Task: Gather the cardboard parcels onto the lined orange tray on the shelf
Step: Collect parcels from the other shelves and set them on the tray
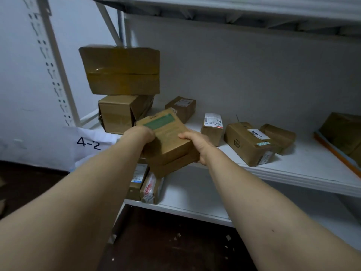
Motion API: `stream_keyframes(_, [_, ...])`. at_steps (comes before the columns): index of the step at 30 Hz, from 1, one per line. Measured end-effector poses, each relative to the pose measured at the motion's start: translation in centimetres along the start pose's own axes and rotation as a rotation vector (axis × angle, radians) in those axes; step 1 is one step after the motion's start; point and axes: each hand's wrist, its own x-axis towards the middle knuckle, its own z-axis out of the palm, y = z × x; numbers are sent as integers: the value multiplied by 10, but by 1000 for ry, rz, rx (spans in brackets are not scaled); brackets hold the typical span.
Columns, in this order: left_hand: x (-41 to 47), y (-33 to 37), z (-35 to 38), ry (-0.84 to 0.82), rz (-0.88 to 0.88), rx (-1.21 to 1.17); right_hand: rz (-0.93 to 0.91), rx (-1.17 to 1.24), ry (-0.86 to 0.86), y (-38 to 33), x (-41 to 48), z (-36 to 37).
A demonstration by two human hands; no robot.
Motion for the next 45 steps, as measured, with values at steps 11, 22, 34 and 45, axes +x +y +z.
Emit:
stream_keyframes(11, [-88,-11,14,-146,-35,-650,-479,-826,26,17,-77,19])
stream_keyframes(22, [-101,-35,2,-84,-155,-772,-855,-982,-98,29,-105,38])
stream_keyframes(34, [-91,-104,8,-37,-339,-798,293,-184,-260,74,-97,61])
stream_keyframes(45, [-66,-116,42,-152,-364,-755,524,25,-98,114,-83,44])
